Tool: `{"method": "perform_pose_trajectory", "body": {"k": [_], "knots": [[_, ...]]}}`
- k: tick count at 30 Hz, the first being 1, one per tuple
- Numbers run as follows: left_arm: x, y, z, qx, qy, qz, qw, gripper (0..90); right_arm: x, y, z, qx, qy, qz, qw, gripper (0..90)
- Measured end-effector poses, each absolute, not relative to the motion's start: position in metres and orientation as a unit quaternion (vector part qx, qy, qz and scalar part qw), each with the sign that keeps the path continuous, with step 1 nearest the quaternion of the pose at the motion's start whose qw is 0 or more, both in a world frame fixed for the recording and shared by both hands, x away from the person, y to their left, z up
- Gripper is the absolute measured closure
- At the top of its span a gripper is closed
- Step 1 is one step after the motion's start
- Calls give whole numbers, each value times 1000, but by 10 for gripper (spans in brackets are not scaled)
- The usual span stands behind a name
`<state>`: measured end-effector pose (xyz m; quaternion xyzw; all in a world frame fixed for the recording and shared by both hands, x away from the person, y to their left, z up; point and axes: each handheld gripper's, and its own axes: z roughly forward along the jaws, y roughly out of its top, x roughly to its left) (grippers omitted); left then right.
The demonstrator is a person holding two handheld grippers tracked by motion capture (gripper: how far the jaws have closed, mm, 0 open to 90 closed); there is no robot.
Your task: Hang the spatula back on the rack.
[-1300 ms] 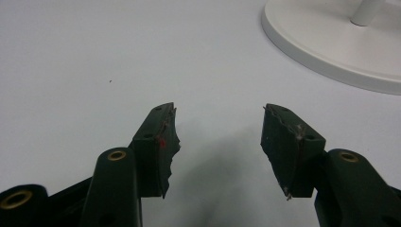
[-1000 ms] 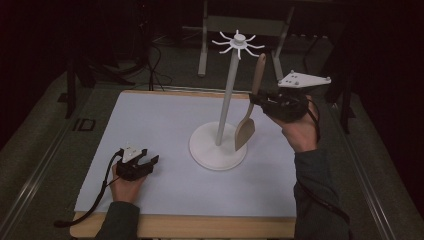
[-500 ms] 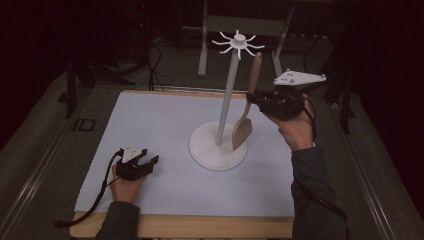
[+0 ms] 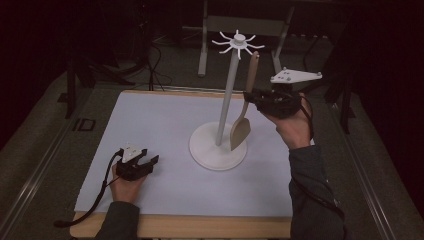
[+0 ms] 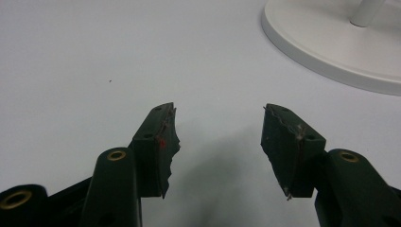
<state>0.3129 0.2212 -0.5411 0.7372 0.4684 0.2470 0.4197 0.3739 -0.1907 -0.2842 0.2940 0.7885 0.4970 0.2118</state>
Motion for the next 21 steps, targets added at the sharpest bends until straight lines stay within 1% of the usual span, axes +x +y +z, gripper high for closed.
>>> {"method": "perform_pose_trajectory", "body": {"k": [11, 12, 14, 21], "knots": [[313, 221, -541, 737, 469, 247, 419, 455, 377, -188, -288, 295, 787, 501, 208, 751], [313, 221, -541, 737, 468, 247, 420, 455, 377, -189, -289, 294, 785, 504, 206, 734], [313, 221, -541, 737, 468, 247, 420, 455, 377, -191, -290, 295, 782, 510, 202, 664], [313, 221, -541, 737, 468, 247, 420, 454, 375, -195, -296, 295, 782, 507, 211, 518]]}}
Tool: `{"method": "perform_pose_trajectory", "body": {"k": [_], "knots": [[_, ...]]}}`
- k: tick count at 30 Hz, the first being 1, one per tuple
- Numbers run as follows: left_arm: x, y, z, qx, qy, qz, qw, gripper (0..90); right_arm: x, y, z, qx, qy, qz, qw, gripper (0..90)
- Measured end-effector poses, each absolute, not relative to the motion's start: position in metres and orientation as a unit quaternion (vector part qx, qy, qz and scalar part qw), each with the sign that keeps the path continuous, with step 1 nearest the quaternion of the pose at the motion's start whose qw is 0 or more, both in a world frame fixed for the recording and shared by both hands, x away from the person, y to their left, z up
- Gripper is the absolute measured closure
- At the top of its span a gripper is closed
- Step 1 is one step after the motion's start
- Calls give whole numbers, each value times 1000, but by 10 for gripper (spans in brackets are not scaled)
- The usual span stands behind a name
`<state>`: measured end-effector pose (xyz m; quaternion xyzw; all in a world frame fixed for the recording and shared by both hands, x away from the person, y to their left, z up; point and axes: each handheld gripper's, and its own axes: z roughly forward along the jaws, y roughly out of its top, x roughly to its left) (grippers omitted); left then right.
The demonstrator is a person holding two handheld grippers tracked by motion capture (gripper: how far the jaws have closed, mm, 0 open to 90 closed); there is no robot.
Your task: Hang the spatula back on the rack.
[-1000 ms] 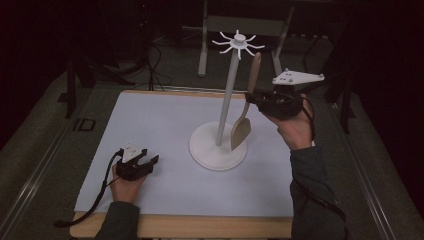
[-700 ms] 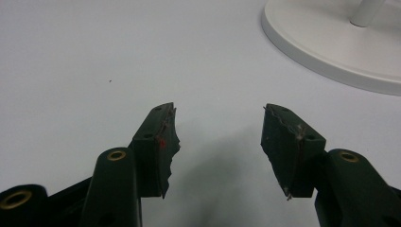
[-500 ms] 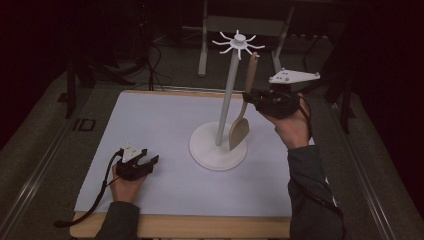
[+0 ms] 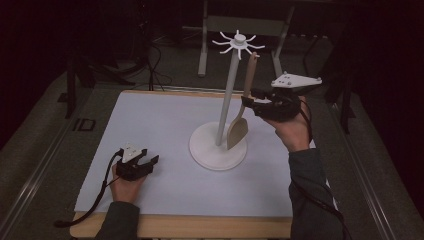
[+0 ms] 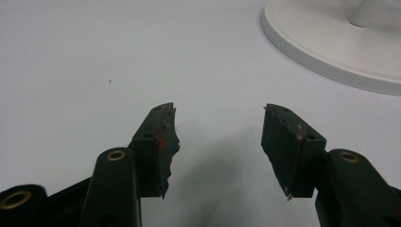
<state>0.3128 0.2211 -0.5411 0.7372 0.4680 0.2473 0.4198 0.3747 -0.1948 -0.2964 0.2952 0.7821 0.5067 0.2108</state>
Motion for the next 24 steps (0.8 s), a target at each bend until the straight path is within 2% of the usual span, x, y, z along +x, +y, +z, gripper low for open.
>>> {"method": "perform_pose_trajectory", "body": {"k": [10, 24], "knots": [[313, 221, -541, 738, 468, 247, 420, 452, 370, -205, -311, 300, 784, 493, 227, 369], [313, 221, -541, 738, 468, 246, 418, 452, 364, -220, -337, 314, 796, 464, 229, 311]]}}
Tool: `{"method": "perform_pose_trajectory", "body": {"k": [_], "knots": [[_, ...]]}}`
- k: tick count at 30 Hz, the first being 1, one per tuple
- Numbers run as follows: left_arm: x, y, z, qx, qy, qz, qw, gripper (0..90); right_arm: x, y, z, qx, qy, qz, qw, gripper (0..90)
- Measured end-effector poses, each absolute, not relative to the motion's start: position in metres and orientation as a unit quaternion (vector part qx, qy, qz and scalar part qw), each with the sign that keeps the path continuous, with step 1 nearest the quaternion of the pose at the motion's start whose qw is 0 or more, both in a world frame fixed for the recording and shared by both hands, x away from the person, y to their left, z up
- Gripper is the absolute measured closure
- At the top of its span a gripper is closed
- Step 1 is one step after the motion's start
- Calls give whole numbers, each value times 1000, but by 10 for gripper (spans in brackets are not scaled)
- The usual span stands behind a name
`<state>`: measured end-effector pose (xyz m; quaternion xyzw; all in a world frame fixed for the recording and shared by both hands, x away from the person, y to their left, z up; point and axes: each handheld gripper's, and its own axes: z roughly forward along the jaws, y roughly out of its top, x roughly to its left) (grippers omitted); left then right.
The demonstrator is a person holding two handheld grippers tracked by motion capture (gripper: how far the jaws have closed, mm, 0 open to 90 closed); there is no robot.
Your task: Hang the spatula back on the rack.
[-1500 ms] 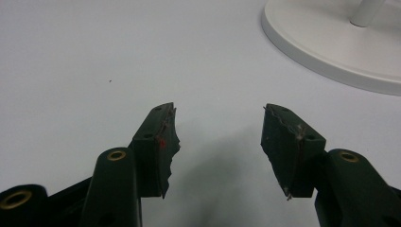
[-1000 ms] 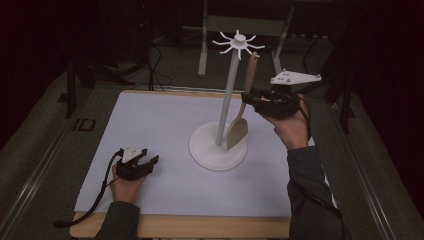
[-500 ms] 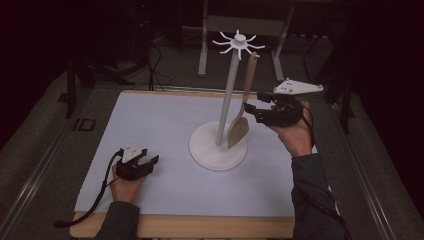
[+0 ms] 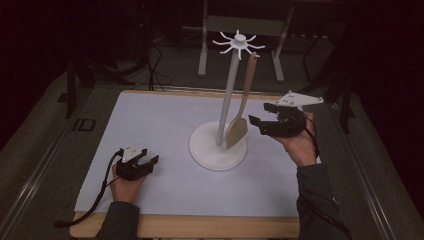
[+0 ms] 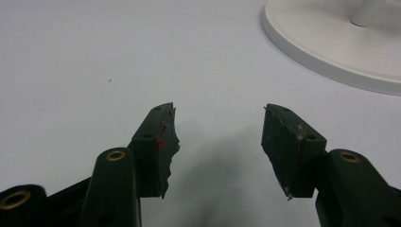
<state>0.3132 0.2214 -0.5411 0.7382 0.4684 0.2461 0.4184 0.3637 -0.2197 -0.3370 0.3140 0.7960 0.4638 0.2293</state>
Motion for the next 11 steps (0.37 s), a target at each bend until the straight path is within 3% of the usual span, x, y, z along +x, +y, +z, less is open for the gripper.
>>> {"method": "perform_pose_trajectory", "body": {"k": [11], "knots": [[315, 221, -541, 737, 474, 243, 415, 452, 359, -230, -354, 326, 796, 459, 221, 312]]}}
